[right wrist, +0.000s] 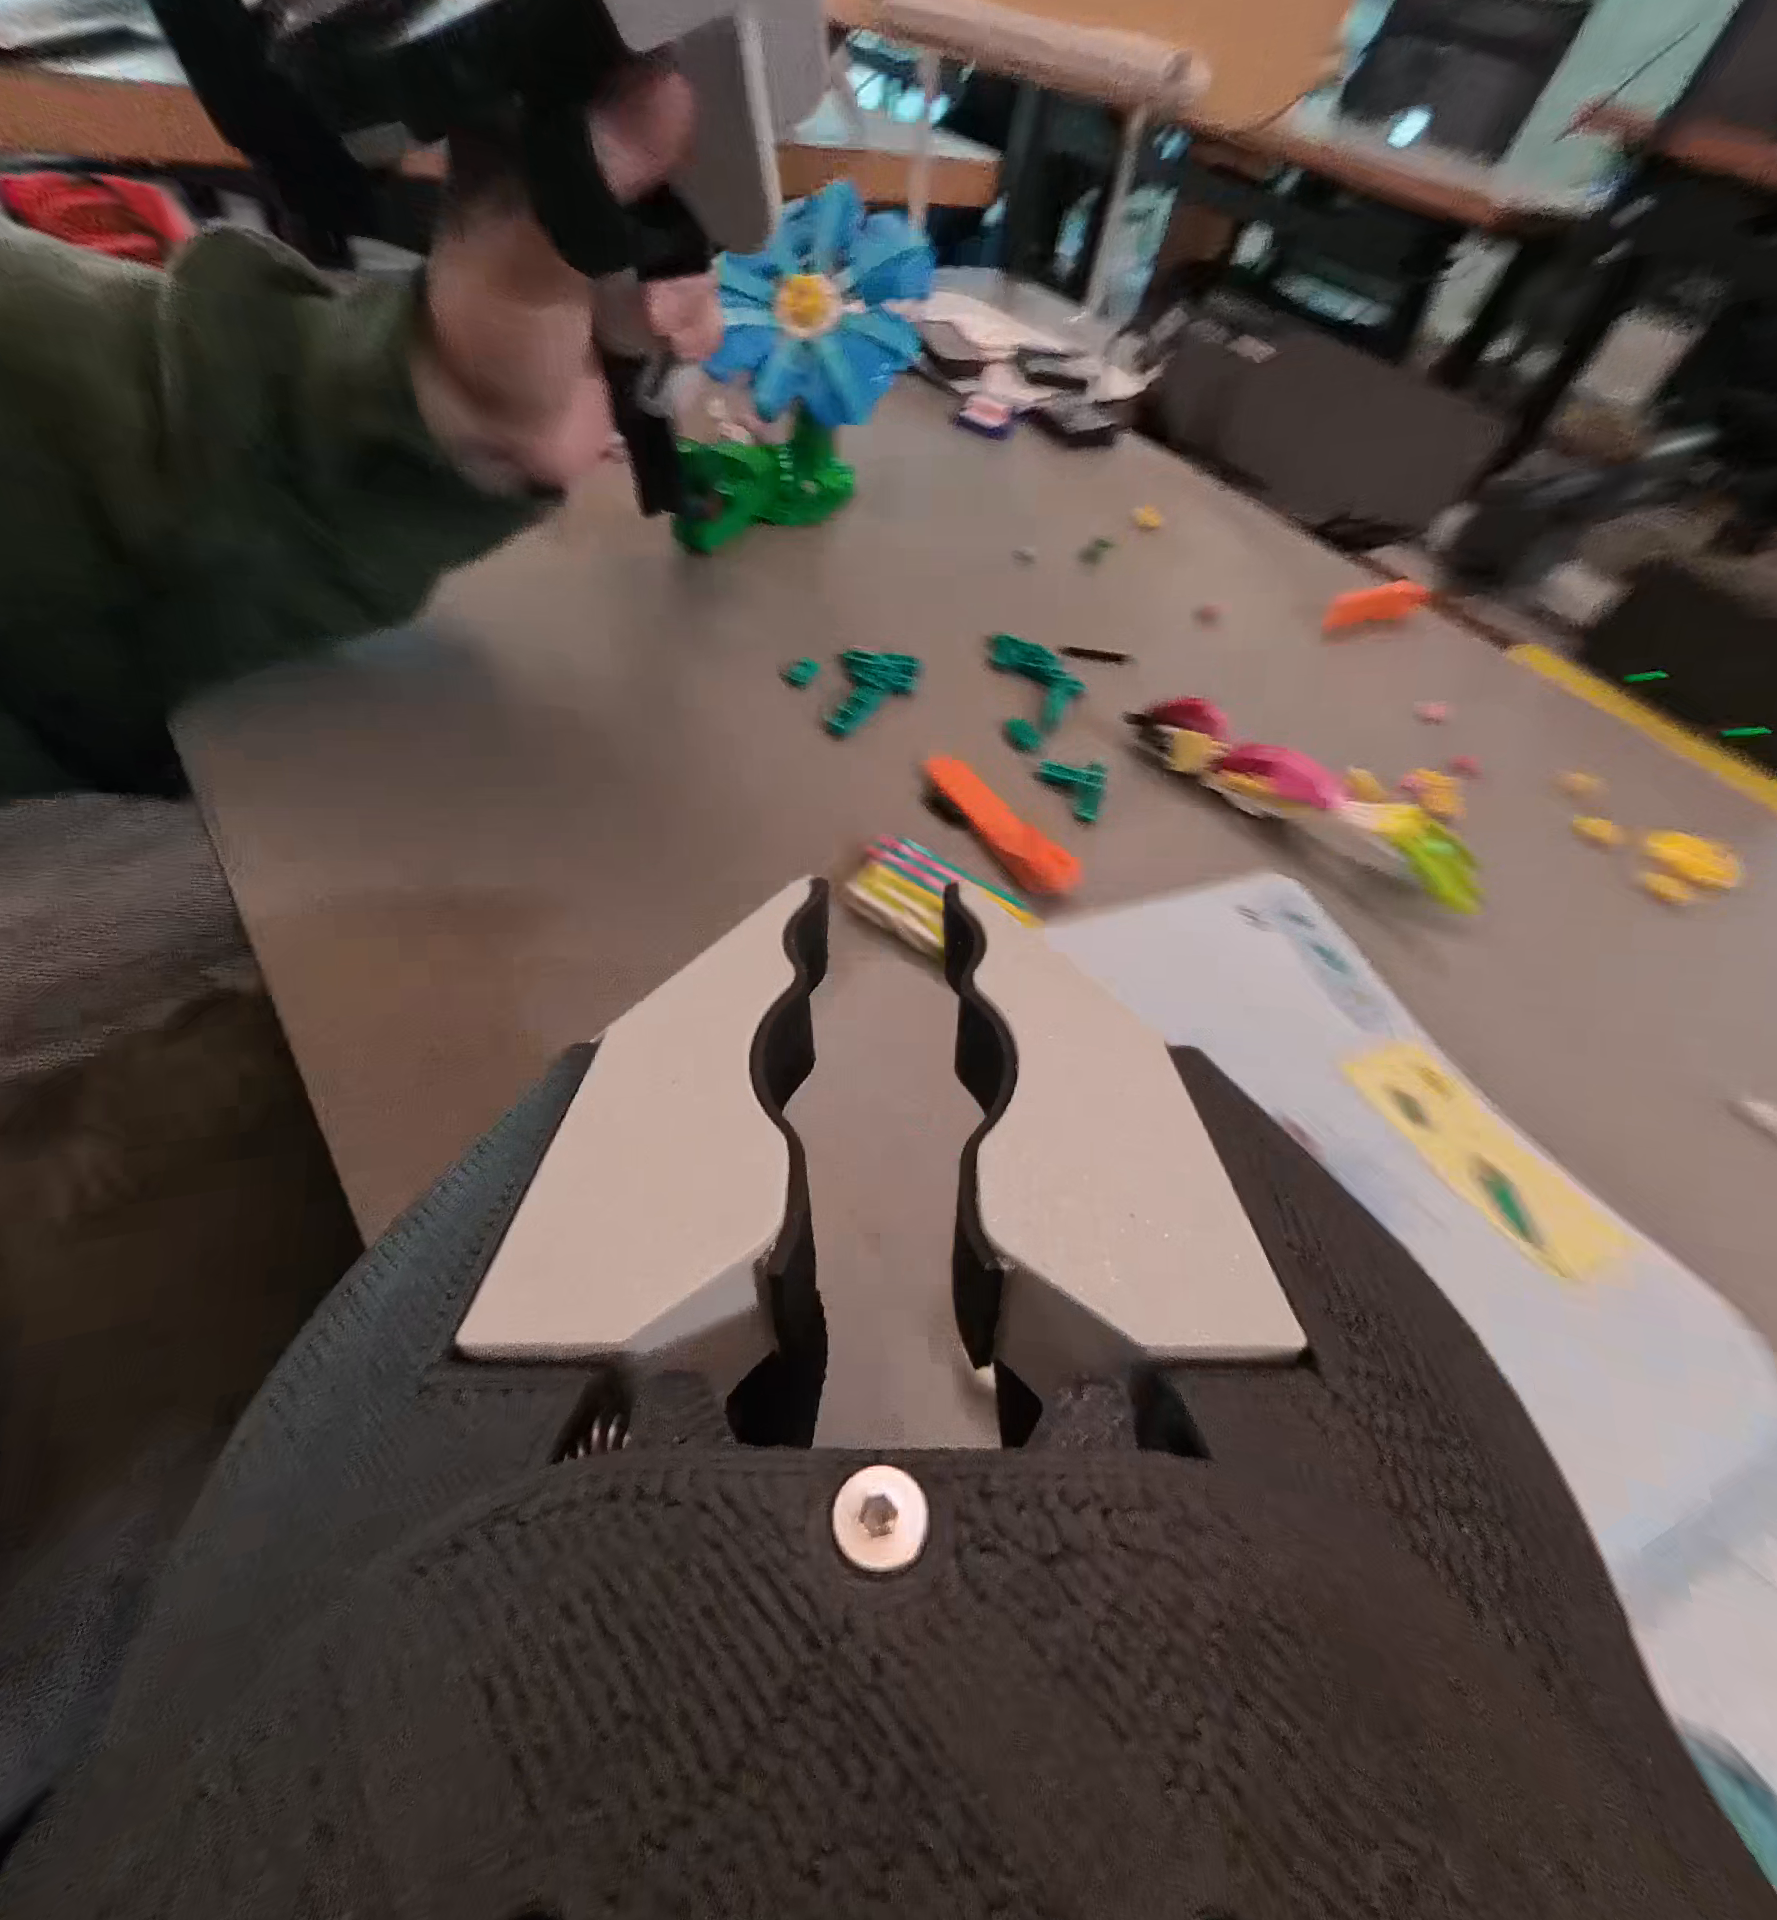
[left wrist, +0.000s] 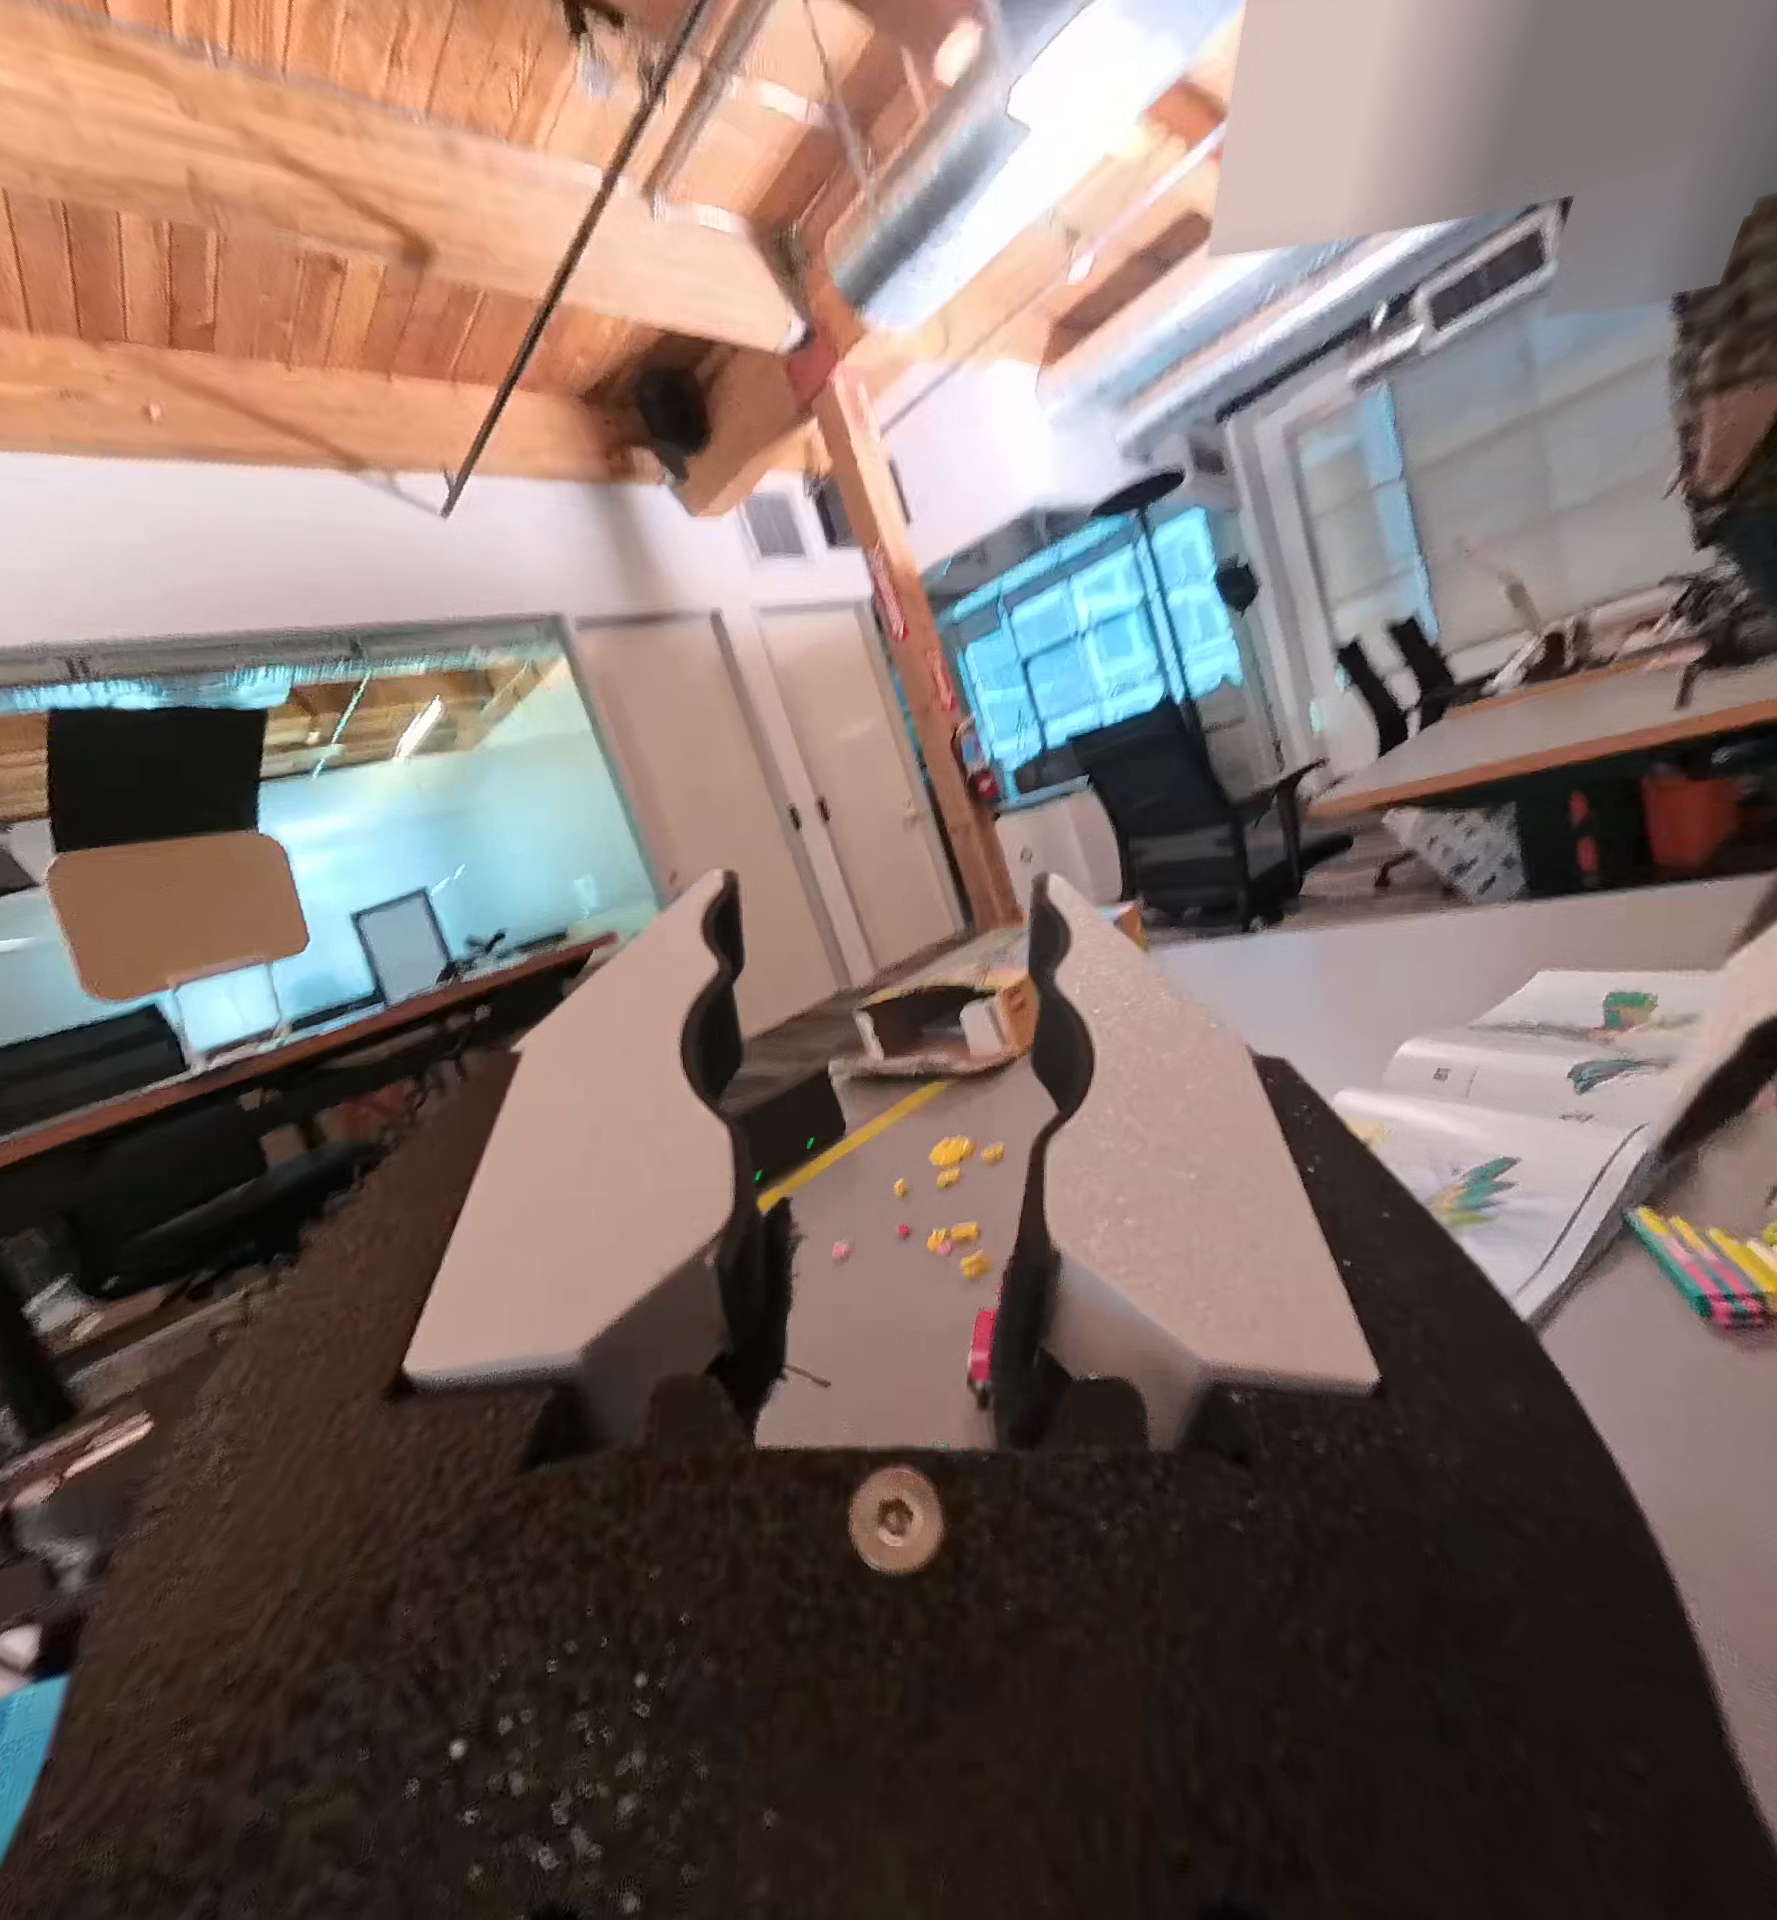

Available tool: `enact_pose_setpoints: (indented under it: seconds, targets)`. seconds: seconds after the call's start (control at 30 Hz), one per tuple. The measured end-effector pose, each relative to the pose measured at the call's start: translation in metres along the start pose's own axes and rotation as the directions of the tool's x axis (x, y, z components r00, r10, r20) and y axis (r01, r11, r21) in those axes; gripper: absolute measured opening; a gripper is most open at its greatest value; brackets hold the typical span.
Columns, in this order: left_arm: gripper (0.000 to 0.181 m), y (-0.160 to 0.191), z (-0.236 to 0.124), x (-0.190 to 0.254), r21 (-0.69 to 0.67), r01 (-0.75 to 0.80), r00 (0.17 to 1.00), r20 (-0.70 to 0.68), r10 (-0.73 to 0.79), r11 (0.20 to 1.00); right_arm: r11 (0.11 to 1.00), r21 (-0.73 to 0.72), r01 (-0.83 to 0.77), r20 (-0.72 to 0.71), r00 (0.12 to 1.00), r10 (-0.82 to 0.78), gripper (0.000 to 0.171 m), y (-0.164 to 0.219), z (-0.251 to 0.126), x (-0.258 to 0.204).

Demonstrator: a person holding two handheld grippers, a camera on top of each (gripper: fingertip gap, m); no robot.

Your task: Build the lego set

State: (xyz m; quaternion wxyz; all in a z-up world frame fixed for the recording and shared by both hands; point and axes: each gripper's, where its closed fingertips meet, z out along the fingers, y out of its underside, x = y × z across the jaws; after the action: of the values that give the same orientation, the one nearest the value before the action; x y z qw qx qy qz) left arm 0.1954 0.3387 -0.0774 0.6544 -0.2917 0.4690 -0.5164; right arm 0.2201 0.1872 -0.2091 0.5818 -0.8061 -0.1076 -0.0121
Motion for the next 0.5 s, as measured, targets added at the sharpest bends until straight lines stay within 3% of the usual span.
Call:
enact_pose_setpoints:
  seconds: [0.13, 0.23, 0.4, 0.5]
  targets:
    - [0.052, -0.010, -0.022, -0.006, 0.108, 0.004, 1.000, 0.008, -0.004, 0.994, 0.979, -0.179, -0.094, 0.119, 0.986, 0.116, 0.021, -0.003, 0.095, -0.041]
    - [0.052, -0.015, -0.030, -0.018, 0.117, -0.019, 0.999, 0.040, 0.015, 0.993, 0.940, -0.306, -0.153, 0.069, 0.981, 0.182, 0.020, 0.008, 0.147, -0.048]
    - [0.052, -0.017, -0.036, -0.023, 0.129, 0.018, 0.999, 0.046, -0.024, 0.992, 0.909, -0.347, -0.230, 0.011, 0.968, 0.249, 0.024, 0.012, 0.186, -0.045]
    - [0.051, -0.025, -0.040, -0.021, 0.157, 0.019, 0.999, 0.042, -0.026, 0.987, 0.912, -0.353, -0.209, -0.037, 0.977, 0.209, 0.026, 0.012, 0.195, -0.039]
